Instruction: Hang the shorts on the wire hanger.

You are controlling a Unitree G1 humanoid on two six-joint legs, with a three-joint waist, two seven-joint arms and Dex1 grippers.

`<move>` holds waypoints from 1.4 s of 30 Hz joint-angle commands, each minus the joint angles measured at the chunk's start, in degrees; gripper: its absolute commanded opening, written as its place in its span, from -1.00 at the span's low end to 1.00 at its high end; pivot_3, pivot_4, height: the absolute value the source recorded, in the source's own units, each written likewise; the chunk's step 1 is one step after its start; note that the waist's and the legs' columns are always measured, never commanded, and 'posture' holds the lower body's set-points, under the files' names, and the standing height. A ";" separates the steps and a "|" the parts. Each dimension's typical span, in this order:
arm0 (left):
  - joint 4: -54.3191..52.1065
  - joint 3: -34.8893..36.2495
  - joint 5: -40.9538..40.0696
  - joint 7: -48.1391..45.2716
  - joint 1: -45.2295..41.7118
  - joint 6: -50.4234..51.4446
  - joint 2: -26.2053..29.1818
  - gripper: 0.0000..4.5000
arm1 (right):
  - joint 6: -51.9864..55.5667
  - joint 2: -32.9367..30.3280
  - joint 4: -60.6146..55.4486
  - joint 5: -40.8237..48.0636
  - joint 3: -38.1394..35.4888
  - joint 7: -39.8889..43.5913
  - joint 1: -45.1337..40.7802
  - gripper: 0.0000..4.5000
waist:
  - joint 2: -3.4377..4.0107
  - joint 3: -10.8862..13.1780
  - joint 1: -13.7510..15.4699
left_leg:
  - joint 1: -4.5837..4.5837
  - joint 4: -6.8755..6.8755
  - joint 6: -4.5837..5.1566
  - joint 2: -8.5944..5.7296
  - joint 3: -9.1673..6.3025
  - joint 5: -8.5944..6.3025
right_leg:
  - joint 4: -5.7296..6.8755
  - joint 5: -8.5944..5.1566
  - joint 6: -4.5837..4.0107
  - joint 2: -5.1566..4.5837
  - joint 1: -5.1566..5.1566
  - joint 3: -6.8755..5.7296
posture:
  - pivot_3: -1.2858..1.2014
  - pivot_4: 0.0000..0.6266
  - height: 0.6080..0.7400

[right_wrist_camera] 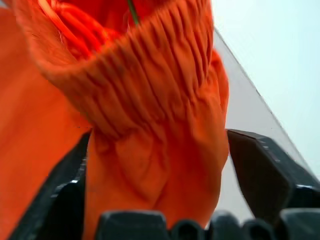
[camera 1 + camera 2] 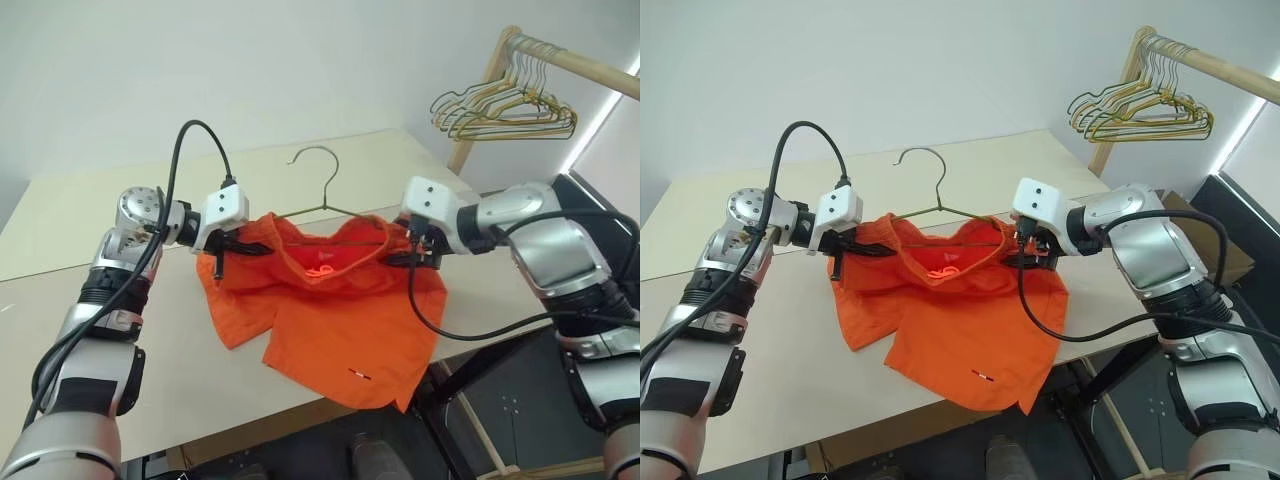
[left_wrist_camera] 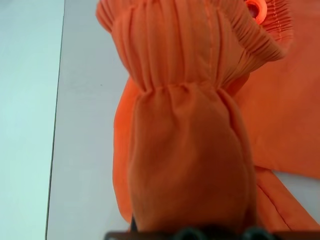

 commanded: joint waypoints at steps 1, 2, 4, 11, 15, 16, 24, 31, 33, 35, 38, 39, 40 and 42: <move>-2.27 1.48 -1.16 -0.34 -1.76 -0.43 0.73 -1.00 | -3.12 -0.14 1.55 -1.52 0.17 1.97 -2.76 0.11 | 0.00 0.00 -0.07 | 0.01 0.00 0.00 0.01 0.00 0.00 | 0.00 0.00 0.00 0.01 -0.01 0.00 | -0.10 -1.00 1.00; -2.43 1.53 -1.25 -0.40 -1.69 -0.45 0.72 -1.00 | -3.64 0.01 2.26 -1.74 0.30 2.45 -3.04 -0.07 | 0.00 0.00 -0.12 | 0.01 -0.01 0.00 0.00 0.00 0.00 | 0.01 0.00 0.00 0.01 -0.02 0.00 | -0.10 -1.00 1.00; -2.76 1.58 -1.41 -0.59 -1.48 -0.66 0.69 -1.00 | -4.42 0.37 3.67 -2.14 0.63 3.25 -3.64 -0.39 | 0.00 0.00 -0.17 | 0.00 -0.02 0.00 0.01 0.00 0.00 | 0.02 0.00 0.00 0.01 -0.02 0.01 | -0.10 -1.00 1.00; -3.93 1.52 -1.39 -0.42 -0.49 -2.78 0.74 -1.00 | -4.67 0.97 3.81 -1.59 -0.37 6.14 -3.68 -0.99 | 0.00 0.00 -0.11 | 0.01 -0.01 0.00 0.01 -0.01 0.00 | 0.03 0.00 0.00 0.01 0.00 0.00 | -0.10 -1.00 1.00; -4.47 2.03 -0.42 3.12 0.16 -5.62 0.31 -1.00 | -2.32 -0.32 1.86 -0.39 -1.84 7.10 -1.62 -0.99 | 0.00 0.00 0.13 | 0.00 -0.01 0.00 0.01 -0.02 0.00 | 0.03 0.00 0.00 0.00 0.00 0.00 | -0.10 -1.00 1.00; -4.57 2.27 -0.06 4.88 0.20 -6.19 0.03 -0.87 | -0.97 -0.70 1.19 0.34 -2.66 7.12 -0.81 -1.00 | 0.00 0.00 0.20 | 0.00 0.00 0.00 0.01 -0.02 0.00 | 0.02 0.00 0.00 0.00 0.00 0.00 | -0.10 -1.00 1.00; -7.57 4.06 -4.77 2.85 1.40 -4.13 0.23 0.20 | 7.59 -4.64 -7.18 5.66 -8.78 5.68 6.66 -1.00 | 0.00 0.00 0.46 | 0.00 0.02 0.00 -0.02 -0.01 0.00 | 0.02 0.01 0.02 -0.03 0.01 0.00 | -0.10 -1.00 1.00; -11.00 9.30 -2.25 16.72 -0.66 -13.31 -0.58 0.99 | 21.46 -7.56 -15.61 11.61 -19.70 -1.59 19.78 -1.00 | -0.01 0.00 0.91 | 0.00 0.03 0.01 -0.02 -0.04 -0.01 | -0.01 0.02 0.03 -0.04 0.05 -0.01 | -0.09 -1.00 1.00; -12.16 8.67 3.60 25.55 -1.12 -17.79 -1.76 0.99 | 25.94 -7.87 -16.42 13.31 -24.28 -4.04 22.97 -1.00 | -0.02 -0.01 1.87 | 0.02 0.04 0.01 -0.07 -0.04 -0.01 | -0.04 0.03 0.05 -0.10 0.08 0.01 | -0.08 -1.00 1.00; -12.31 7.04 9.89 32.41 -1.77 -22.10 -2.17 0.99 | 30.72 -7.83 -16.36 14.56 -28.71 -6.81 25.25 -1.00 | -0.03 -0.01 2.53 | 0.08 0.05 0.01 -0.11 -0.01 -0.01 | -0.08 0.04 0.08 -0.13 0.13 0.05 | -0.08 -1.00 1.00; -13.50 3.58 15.38 35.06 -2.06 -26.44 -2.19 0.99 | 39.55 -6.88 -14.66 15.01 -35.76 -12.41 26.97 -1.00 | -0.03 -0.02 3.57 | 0.19 0.03 0.01 -0.19 0.04 -0.01 | -0.21 0.05 0.09 -0.16 0.21 0.09 | -0.07 -1.00 1.00; -13.69 2.42 16.78 35.56 -2.13 -28.16 -2.17 0.99 | 42.03 -6.43 -14.32 15.04 -37.71 -14.29 27.27 -1.00 | -0.03 -0.02 3.73 | 0.21 0.03 0.01 -0.19 0.05 -0.01 | -0.22 0.05 0.09 -0.16 0.24 0.10 | -0.08 -1.00 1.00; -13.92 1.09 18.51 36.15 -2.27 -29.91 -2.21 0.99 | 44.85 -5.44 -13.69 14.33 -40.13 -17.02 27.25 -1.00 | -0.03 -0.02 3.92 | 0.21 0.03 0.01 -0.20 0.08 -0.01 | -0.23 0.05 0.09 -0.17 0.24 0.11 | -0.08 -1.00 1.00; -13.92 -0.60 20.40 37.09 -2.71 -31.80 -2.68 0.99 | 47.98 -4.40 -12.79 13.72 -43.40 -20.85 27.34 -1.00 | -0.04 -0.02 4.20 | 0.21 0.04 0.01 -0.20 0.10 0.00 | -0.25 0.05 0.10 -0.17 0.24 0.12 | -0.09 -1.00 1.00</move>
